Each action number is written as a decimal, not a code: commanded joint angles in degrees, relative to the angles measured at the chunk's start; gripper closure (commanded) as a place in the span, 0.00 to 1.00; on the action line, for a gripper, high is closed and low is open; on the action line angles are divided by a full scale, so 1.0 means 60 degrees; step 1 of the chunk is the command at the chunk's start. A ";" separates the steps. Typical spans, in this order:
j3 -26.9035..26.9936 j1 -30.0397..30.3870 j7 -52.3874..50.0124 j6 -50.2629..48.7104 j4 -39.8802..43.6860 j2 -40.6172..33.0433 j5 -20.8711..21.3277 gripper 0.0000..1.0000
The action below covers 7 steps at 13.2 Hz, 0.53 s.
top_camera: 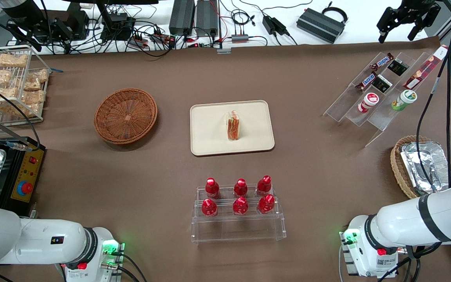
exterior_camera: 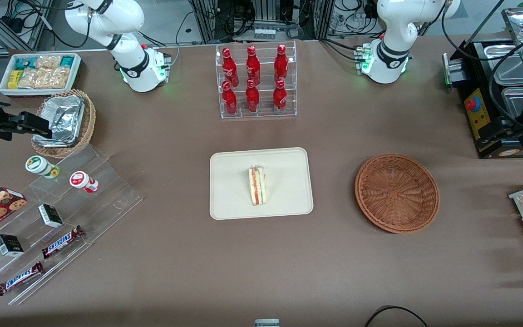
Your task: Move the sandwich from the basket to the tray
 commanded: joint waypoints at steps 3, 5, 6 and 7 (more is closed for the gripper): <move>-0.0161 0.0169 0.0049 -0.0223 0.0377 -0.0024 -0.0182 0.00; -0.0175 0.0125 0.0092 -0.0238 0.0377 -0.0039 -0.0182 0.00; -0.0205 0.0067 0.0034 -0.0281 0.0377 -0.0039 -0.0182 0.00; -0.0292 0.0052 0.0034 -0.0441 0.0392 -0.0039 -0.0182 0.00</move>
